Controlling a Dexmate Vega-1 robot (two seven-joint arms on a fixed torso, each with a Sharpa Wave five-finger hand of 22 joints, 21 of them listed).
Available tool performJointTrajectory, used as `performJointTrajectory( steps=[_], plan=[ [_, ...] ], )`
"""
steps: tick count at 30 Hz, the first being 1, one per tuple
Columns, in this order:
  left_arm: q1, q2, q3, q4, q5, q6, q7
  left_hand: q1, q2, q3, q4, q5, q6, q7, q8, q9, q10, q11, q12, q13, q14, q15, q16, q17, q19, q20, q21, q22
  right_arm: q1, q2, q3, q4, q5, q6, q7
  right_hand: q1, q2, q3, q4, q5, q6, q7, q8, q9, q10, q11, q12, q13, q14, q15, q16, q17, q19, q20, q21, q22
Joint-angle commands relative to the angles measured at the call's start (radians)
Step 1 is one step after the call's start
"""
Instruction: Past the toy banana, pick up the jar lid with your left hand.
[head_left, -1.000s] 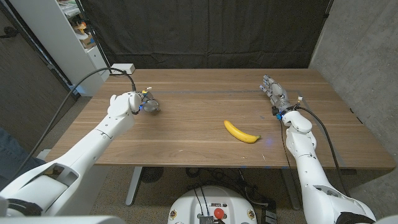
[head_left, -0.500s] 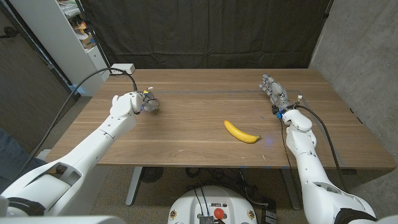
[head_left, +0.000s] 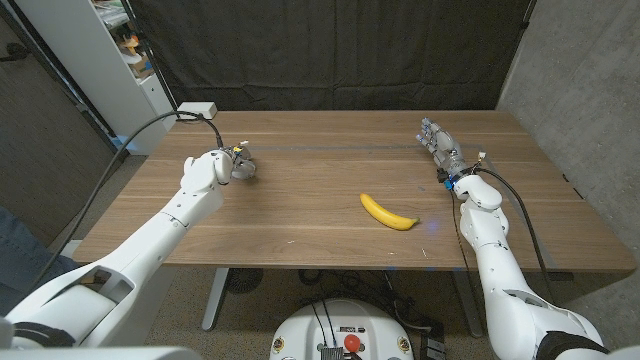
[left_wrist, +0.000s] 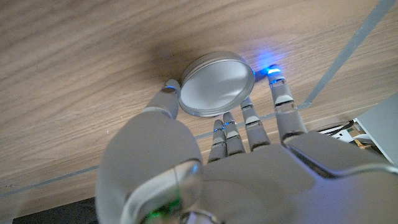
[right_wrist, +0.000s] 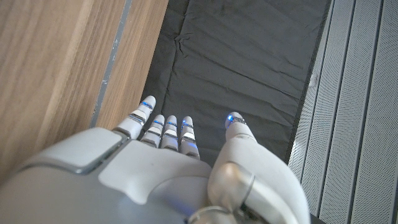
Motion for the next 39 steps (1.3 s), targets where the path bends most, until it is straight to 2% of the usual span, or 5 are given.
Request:
performJointTrajectory(
  steps=[1, 7, 16, 39],
  plan=[
    [0.011, -0.012, 0.000, -0.004, 0.003, 0.008, 0.028, 0.080, 0.043, 0.007, -0.001, 0.016, 0.039, -0.003, 0.015, 0.005, 0.020, -0.004, 0.012, 0.011, 0.046, -0.034, 0.045, 0.051, 0.146, -0.127, 0.014, 0.022, 0.003, 0.000, 0.007, 0.009, 0.001, 0.002, 0.006, 0.005, -0.002, 0.000, -0.001, 0.005, 0.005, -0.002, 0.008, 0.005, 0.007, -0.006, 0.007, 0.005, 0.012, 0.000, 0.011, 0.002, 0.001, 0.009, 0.006, 0.005],
    [0.013, -0.018, -0.002, -0.001, -0.004, 0.013, 0.034, 0.122, 0.051, 0.003, 0.000, 0.025, 0.053, -0.003, 0.017, 0.007, 0.035, -0.011, 0.022, 0.022, 0.056, -0.038, 0.064, 0.075, 0.165, -0.132, 0.027, 0.022, 0.006, 0.000, 0.008, 0.018, -0.001, 0.003, 0.010, 0.003, -0.003, 0.000, 0.000, 0.006, 0.009, -0.002, 0.009, 0.005, 0.011, -0.008, 0.008, 0.006, 0.017, 0.001, 0.012, 0.002, 0.003, 0.010, 0.007, 0.005],
    [0.020, -0.025, -0.012, 0.000, -0.029, 0.011, 0.036, 0.151, 0.055, -0.005, 0.001, 0.031, 0.068, -0.004, 0.019, 0.009, 0.049, -0.008, 0.032, 0.031, 0.064, -0.043, 0.082, 0.096, 0.172, -0.140, 0.035, 0.022, 0.012, -0.002, 0.006, 0.028, -0.009, 0.003, 0.015, 0.002, -0.005, -0.001, 0.001, 0.006, 0.014, -0.003, 0.011, 0.006, 0.013, -0.007, 0.009, 0.006, 0.019, 0.002, 0.012, 0.002, 0.004, 0.011, 0.007, 0.005],
    [0.016, -0.013, -0.032, -0.038, -0.052, 0.024, 0.021, 0.158, 0.055, -0.032, 0.016, 0.036, 0.071, -0.001, 0.015, 0.011, 0.048, -0.007, 0.037, 0.046, 0.056, -0.040, 0.094, 0.123, 0.156, -0.137, 0.037, 0.022, -0.002, -0.004, -0.001, -0.021, -0.016, -0.016, 0.005, 0.000, -0.007, -0.001, 0.001, 0.007, 0.016, -0.003, 0.010, 0.006, 0.014, -0.010, 0.008, 0.006, 0.022, 0.002, 0.012, 0.002, 0.005, 0.011, 0.007, 0.005]
  ],
)
